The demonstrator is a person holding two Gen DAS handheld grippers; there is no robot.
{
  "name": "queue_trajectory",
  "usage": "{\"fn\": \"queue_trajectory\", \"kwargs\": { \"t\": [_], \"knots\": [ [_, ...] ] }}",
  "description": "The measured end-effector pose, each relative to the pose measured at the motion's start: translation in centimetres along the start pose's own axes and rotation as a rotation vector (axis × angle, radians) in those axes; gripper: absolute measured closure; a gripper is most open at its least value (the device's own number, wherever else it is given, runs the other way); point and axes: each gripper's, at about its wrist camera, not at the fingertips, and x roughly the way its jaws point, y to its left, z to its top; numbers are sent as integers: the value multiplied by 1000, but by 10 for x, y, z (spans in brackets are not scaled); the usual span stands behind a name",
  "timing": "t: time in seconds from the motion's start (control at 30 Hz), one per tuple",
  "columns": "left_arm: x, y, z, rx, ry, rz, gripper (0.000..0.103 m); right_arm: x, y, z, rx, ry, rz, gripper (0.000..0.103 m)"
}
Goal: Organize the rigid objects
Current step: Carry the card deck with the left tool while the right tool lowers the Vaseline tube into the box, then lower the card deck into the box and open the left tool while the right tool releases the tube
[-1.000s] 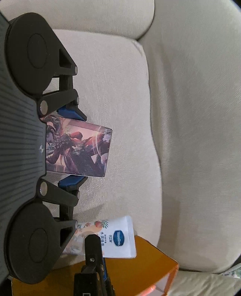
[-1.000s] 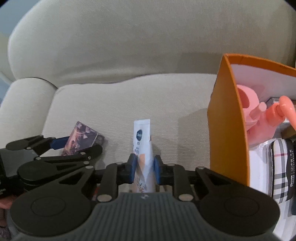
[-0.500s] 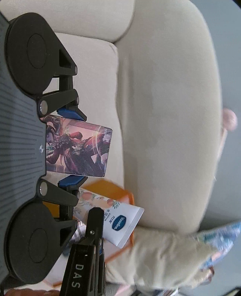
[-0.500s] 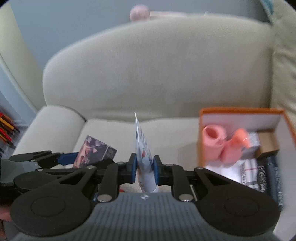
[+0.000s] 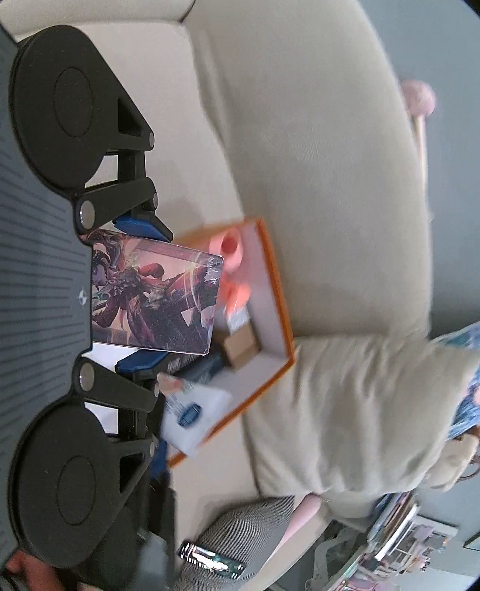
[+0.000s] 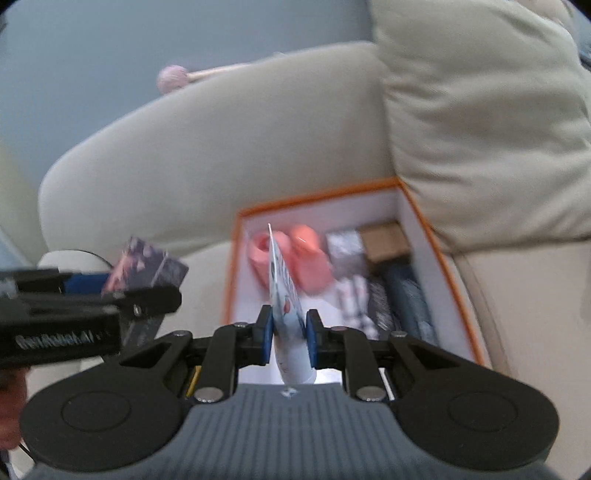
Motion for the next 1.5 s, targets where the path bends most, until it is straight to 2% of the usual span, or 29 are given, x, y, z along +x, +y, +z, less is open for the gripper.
{"fn": "queue_trajectory", "kwargs": {
  "t": [0.1,0.23,0.67,1.07,1.27,1.37,1.5],
  "knots": [
    [27,-18,7,-30,69,-5,34,10,-22,-10,28,24,4,84],
    [61,-37,11,-25,126,41,34,21,-36,-12,38,43,5,84],
    [147,-45,14,-71,273,168,34,74,-66,-6,58,121,17,84],
    [191,-36,15,-111,321,199,33,102,-79,1,65,153,17,84],
    [203,-24,15,-215,339,183,34,105,-78,4,59,150,19,84],
    [207,-21,14,-236,342,199,34,107,-78,3,60,156,16,83],
    [209,-18,13,-238,343,180,34,106,-78,1,57,158,14,83]
  ]
}}
